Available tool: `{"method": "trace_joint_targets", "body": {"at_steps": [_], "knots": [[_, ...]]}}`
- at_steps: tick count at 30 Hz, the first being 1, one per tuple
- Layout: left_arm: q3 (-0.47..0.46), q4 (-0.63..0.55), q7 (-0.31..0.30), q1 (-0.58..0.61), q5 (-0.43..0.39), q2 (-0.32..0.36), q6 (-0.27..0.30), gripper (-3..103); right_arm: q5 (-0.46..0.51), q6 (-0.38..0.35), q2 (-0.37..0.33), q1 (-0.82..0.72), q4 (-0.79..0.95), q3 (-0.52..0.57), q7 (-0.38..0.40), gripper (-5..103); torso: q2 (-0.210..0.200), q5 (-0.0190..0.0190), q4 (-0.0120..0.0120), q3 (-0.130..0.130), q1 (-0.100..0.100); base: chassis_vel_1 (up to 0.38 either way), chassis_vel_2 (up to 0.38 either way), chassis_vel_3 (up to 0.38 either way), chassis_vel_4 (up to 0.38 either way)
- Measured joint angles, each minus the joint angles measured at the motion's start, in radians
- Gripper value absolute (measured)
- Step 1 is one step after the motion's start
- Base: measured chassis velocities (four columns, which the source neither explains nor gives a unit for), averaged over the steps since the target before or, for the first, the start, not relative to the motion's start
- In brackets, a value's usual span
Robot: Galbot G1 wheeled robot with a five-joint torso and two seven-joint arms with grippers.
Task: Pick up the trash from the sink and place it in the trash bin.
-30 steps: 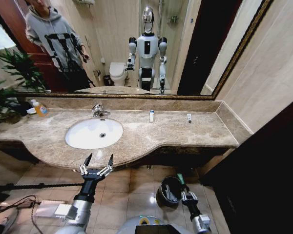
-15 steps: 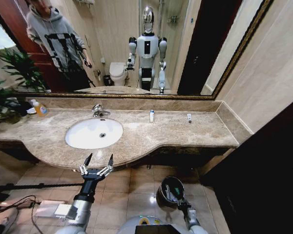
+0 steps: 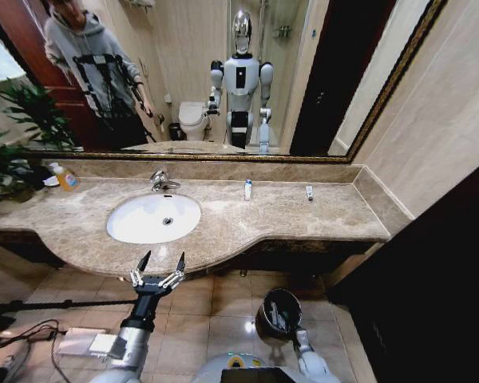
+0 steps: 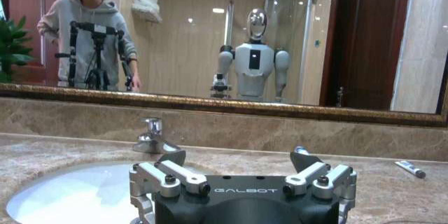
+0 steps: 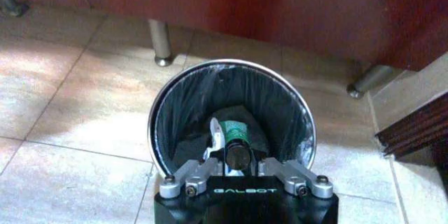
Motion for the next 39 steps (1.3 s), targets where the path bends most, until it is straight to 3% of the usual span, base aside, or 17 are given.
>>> {"method": "trace_joint_targets", "body": {"at_steps": [8, 16, 17, 19, 20, 22, 24, 28, 31, 32, 34, 36, 39], "knots": [[0.0, 0.0, 0.0, 0.0, 0.0, 0.0, 0.0, 100, -0.018, 0.016, 0.019, 0.128, -0.203, 0.003, 0.002, 20, 0.0, -0.0001, 0.0, 0.0, 0.0, 0.0, 0.0, 0.0, 0.0], [0.0, 0.0, 0.0, 0.0, 0.0, 0.0, 0.0, 100, -0.035, 0.018, 0.024, 0.16, -0.237, 0.003, -0.002, 19, 0.0, -0.0001, -0.0001, 0.0, 0.0, 0.0, 0.0, 0.0, 0.0], [0.0, 0.0, 0.0, 0.0, 0.0, 0.0, 0.0, 100, -0.037, 0.017, 0.024, 0.162, -0.238, 0.003, -0.001, 25, 0.0, -0.0001, 0.0, 0.0, 0.0, 0.0, 0.0, 0.0, 0.0], [0.0, 0.0, 0.0, 0.0, 0.0, 0.0, 0.0, 100, -0.038, 0.016, 0.025, 0.163, -0.238, 0.003, -0.001, 25, 0.0, -0.0001, 0.0, 0.0, 0.0, 0.0, 0.0, 0.0, 0.0], [0.0, 0.0, 0.0, 0.0, 0.0, 0.0, 0.0, 100, -0.041, 0.013, 0.025, 0.163, -0.237, 0.003, 0.001, 35, 0.0, 0.0, 0.0, 0.0, 0.0, 0.0, 0.0, 0.0, 0.0], [0.0, 0.0, 0.0, 0.0, 0.0, 0.0, 0.0, 100, -0.042, 0.013, 0.025, 0.163, -0.235, 0.003, 0.003, 35, 0.0, -0.0001, -0.0001, 0.0, 0.0, 0.0, 0.0, 0.0, 0.0], [0.0, 0.0, 0.0, 0.0, 0.0, 0.0, 0.0, 100, -0.044, 0.009, 0.027, 0.159, -0.219, 0.003, 0.009, 46, 0.0, 0.0, 0.0, 0.0, 0.0, 0.0, 0.0, 0.0, 0.0], [0.0, 0.0, 0.0, 0.0, 0.0, 0.0, 0.0, 100, -0.047, 0.006, 0.027, 0.152, -0.205, 0.003, 0.01, 57, 0.0, -0.0001, -0.0001, 0.0, 0.0, 0.0, 0.0, 0.0, 0.0], [0.0, 0.0, 0.0, 0.0, 0.0, 0.0, 0.0, 100, -0.05, 0.005, 0.025, 0.142, -0.19, 0.003, 0.014, 73, 0.0, -0.0001, -0.0001, 0.0, 0.0, 0.0, 0.0, 0.0, 0.0], [0.0, 0.0, 0.0, 0.0, 0.0, 0.0, 0.0, 100, -0.05, 0.005, 0.025, 0.142, -0.19, 0.003, 0.014, 73, 0.0, -0.0001, -0.0001, 0.0, 0.0, 0.0, 0.0, 0.0, 0.0], [0.0, 0.0, 0.0, 0.0, 0.0, 0.0, 0.0, 100, -0.05, 0.005, 0.025, 0.131, -0.174, 0.003, 0.018, 84, 0.0, 0.0, -0.0001, 0.0, 0.0, 0.0, 0.0, 0.0, 0.0], [0.0, 0.0, 0.0, 0.0, 0.0, 0.0, 0.0, 100, -0.05, 0.004, 0.025, 0.129, -0.171, 0.003, 0.018, 84, 0.0, 0.0, -0.0001, 0.0, 0.0, 0.0, 0.0, 0.0, 0.0], [0.0, 0.0, 0.0, 0.0, 0.0, 0.0, 0.0, 100, -0.05, 0.002, 0.023, 0.108, -0.132, 0.003, 0.018, 99, 0.0, 0.0, 0.0, 0.0, 0.0, 0.0, 0.0, 0.0, 0.0]]}}
